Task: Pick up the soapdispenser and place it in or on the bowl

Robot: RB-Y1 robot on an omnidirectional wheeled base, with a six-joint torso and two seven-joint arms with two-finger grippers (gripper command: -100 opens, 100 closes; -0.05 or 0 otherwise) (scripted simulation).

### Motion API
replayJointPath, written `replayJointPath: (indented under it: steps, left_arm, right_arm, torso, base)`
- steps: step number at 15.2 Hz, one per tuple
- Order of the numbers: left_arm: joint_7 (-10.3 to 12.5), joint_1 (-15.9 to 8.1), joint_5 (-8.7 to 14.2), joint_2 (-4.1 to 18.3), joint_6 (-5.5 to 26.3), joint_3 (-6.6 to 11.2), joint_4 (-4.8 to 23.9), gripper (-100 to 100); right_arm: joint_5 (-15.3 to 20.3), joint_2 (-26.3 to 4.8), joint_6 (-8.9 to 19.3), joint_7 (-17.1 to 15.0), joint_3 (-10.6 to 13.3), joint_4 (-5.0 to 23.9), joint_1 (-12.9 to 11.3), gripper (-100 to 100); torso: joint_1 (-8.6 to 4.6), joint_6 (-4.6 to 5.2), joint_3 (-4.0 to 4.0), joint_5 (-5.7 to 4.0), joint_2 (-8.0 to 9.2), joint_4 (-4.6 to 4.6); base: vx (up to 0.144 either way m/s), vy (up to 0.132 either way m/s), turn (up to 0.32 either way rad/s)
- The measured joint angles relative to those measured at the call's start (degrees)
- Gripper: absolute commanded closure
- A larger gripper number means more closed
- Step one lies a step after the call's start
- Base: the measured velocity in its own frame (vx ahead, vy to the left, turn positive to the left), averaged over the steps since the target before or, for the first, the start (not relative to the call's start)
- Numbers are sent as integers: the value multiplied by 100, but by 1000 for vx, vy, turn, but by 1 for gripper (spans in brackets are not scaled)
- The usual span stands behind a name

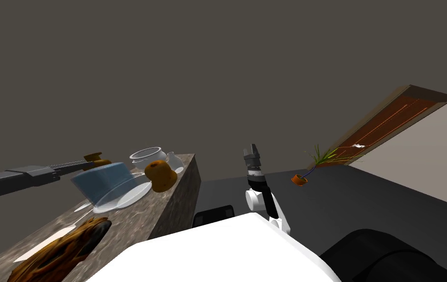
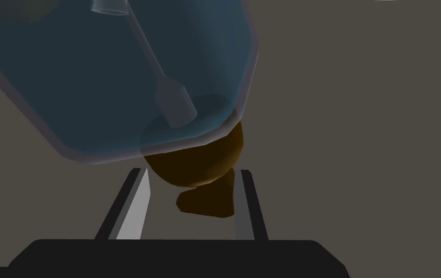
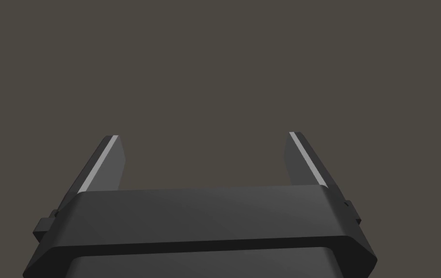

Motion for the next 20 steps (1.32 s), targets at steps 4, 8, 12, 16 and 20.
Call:
replayJointPath:
  steps: [4, 8, 12, 16, 20]
  left_arm:
    - [160, 26, 74, 168, -70, 200, 246, -100]
    - [161, 25, 74, 168, -70, 199, 245, -100]
    - [344, 128, 102, 436, -53, 439, 230, -100]
    - [601, 260, 155, 803, -98, 767, 284, -100]
    - [783, 385, 155, 977, -145, 1026, 285, -100]
  right_arm:
    - [0, 0, 0, 0, 0, 0, 0, 0]
    - [0, 0, 0, 0, 0, 0, 0, 0]
    - [0, 0, 0, 0, 0, 0, 0, 0]
    - [0, 0, 0, 0, 0, 0, 0, 0]
    - [0, 0, 0, 0, 0, 0, 0, 0]
  torso:
    - [-5, 1, 3, -1, 5, 1]
    - [-6, 1, 7, -1, 12, 3]
    - [-20, -2, 10, -6, 16, 4]
    - [-24, 0, 11, -7, 18, 5]
    - [-15, 1, 9, -3, 15, 3]
  base:
    - [15, 2, -4]
    - [0, 0, 0]
    - [-10, -24, 146]
    - [-15, -29, 129]
    - [-6, -11, 41]
